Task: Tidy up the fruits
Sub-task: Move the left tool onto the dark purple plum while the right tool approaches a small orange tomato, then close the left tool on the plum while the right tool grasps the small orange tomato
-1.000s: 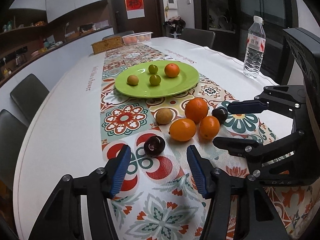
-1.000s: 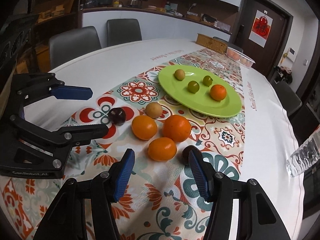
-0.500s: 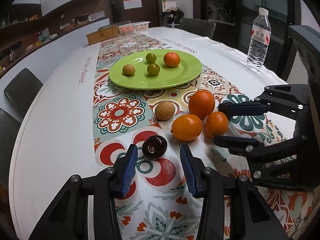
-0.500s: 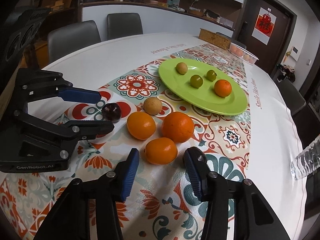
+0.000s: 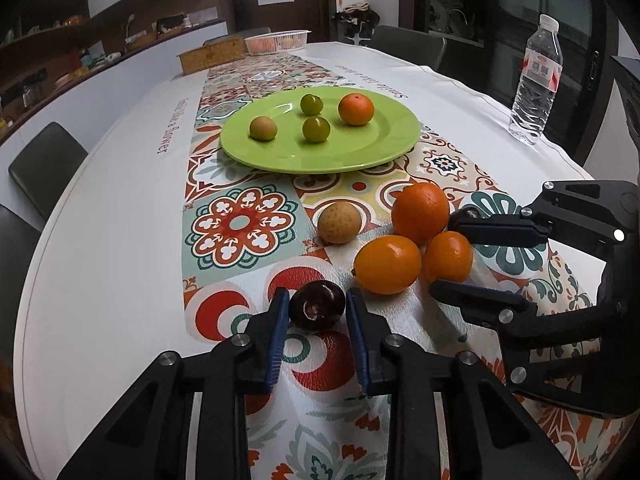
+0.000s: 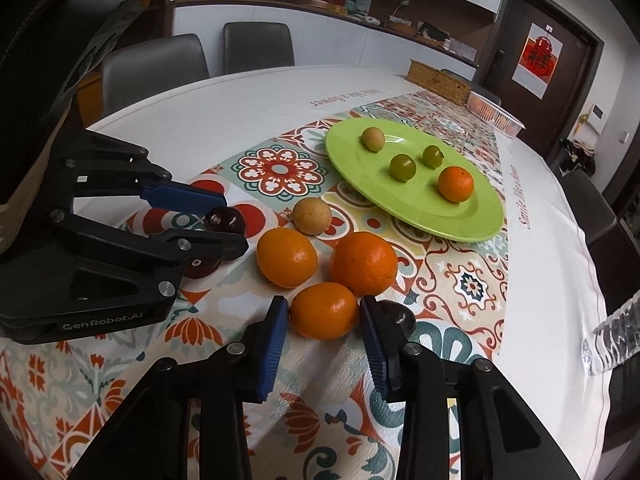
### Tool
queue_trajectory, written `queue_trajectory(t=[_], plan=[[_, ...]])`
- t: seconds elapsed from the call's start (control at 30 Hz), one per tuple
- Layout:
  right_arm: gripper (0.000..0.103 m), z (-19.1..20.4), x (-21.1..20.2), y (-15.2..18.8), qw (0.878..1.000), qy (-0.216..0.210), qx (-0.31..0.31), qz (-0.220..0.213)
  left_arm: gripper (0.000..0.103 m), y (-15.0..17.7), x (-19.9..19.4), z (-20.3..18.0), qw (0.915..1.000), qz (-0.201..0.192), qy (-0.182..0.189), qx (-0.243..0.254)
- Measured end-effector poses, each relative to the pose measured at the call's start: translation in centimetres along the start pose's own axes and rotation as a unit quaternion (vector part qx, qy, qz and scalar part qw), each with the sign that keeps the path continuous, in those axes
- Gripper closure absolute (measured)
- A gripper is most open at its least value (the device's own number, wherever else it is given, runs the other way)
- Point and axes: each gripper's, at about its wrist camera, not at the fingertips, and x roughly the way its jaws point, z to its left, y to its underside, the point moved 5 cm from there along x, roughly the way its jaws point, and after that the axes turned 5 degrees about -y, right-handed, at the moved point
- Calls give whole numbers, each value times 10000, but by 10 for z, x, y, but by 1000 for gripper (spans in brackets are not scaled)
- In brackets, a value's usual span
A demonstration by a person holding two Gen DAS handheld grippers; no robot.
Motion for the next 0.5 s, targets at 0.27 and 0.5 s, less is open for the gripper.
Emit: queue_trajectory(t=[0.27,0.5], plan=[[66,-2,-5,0,9999,-90,83,-93,75,-1,-6,-1,10000,-46,40,-46],[66,-4,-17,-4,9995,-118,169,-226,75,-4,-20,-1,9998,-166,-30,-130]])
